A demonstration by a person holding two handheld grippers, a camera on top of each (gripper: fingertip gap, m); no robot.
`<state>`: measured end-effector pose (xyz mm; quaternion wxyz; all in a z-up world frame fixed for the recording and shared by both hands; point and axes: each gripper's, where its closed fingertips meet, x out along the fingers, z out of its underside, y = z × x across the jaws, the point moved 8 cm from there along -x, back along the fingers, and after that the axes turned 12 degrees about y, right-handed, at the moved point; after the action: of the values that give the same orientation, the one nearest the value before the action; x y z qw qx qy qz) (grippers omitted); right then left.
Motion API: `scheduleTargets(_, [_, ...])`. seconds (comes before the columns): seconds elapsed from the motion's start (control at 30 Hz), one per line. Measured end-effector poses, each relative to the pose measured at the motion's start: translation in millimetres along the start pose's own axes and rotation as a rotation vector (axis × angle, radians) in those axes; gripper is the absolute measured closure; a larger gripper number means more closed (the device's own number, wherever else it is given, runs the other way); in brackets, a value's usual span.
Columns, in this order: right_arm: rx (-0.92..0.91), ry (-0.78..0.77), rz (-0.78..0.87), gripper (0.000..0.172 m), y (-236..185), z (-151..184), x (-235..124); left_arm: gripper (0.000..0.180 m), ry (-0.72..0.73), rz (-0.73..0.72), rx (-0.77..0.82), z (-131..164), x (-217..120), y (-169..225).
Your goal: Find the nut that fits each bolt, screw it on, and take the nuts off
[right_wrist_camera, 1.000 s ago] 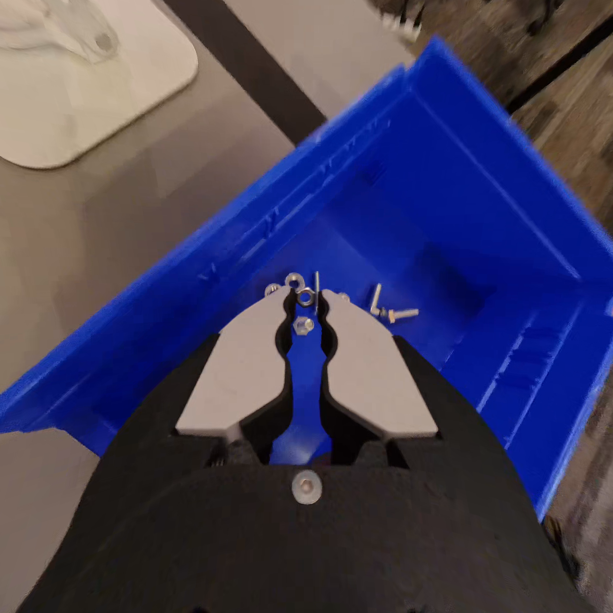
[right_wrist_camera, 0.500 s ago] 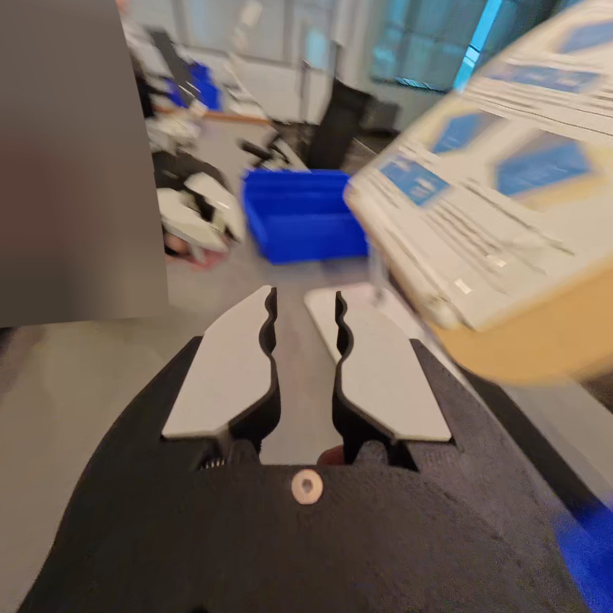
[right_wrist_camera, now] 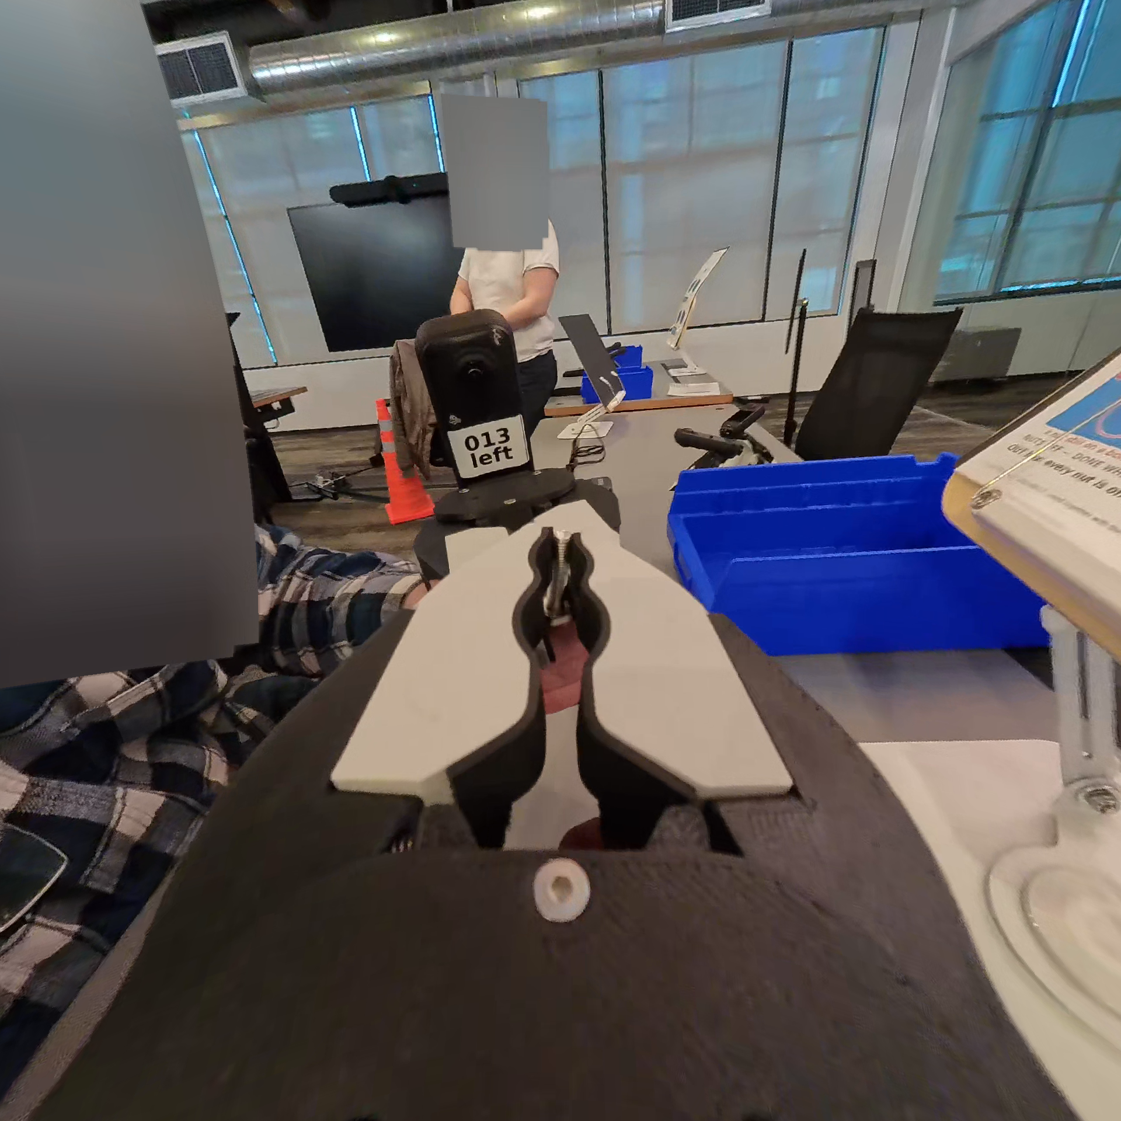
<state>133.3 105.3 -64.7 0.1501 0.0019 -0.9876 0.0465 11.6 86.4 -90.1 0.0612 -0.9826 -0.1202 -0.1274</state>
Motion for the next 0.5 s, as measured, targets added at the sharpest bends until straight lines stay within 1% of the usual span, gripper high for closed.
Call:
scheduleTargets(0.03, [-0.018,0.002,0.005,0.166,-0.7,-2.6,-2.3,0.168,0.021,0.002,-0.015,-2.3,-0.3,0.1])
scheduleTargets(0.1, [-0.063,0.014,0.033,0.166,-2.8,-16.0,-11.8,0.162,0.007,0.002,0.004,-6.5,-2.1,0.7])
scheduleTargets(0.17, [-0.157,0.004,0.13,0.166,1.1,-42.6,-36.4,0.154,0.01,-0.02,0.025,-13.5,-9.7,-0.6])
scheduleTargets(0.23, [-0.256,-0.04,0.298,0.166,13.8,-73.3,-78.3,0.142,0.006,-0.069,0.028,-21.7,-22.3,-6.9])
scheduleTargets(0.3, [-0.351,-0.139,0.541,0.166,32.0,-96.4,-134.3,0.137,-0.028,-0.155,0.089,-29.4,-39.6,-16.1])
scheduleTargets(0.33, [-0.381,-0.199,0.661,0.166,41.5,-103.0,-164.2,0.137,-0.038,-0.199,0.117,-34.0,-49.7,-21.1])
scheduleTargets(0.4, [-0.354,-0.382,0.855,0.166,60.8,-100.9,-218.8,0.135,-0.082,-0.304,0.169,-41.7,-71.7,-33.5])
scheduleTargets(0.43, [-0.329,-0.424,0.907,0.166,67.7,-96.2,-239.8,0.134,-0.111,-0.365,0.216,-44.6,-84.2,-40.1])
scheduleTargets(0.5, [-0.187,-0.508,0.942,0.166,78.7,-78.5,-266.6,0.132,-0.19,-0.495,0.284,-48.5,-110.2,-54.8])
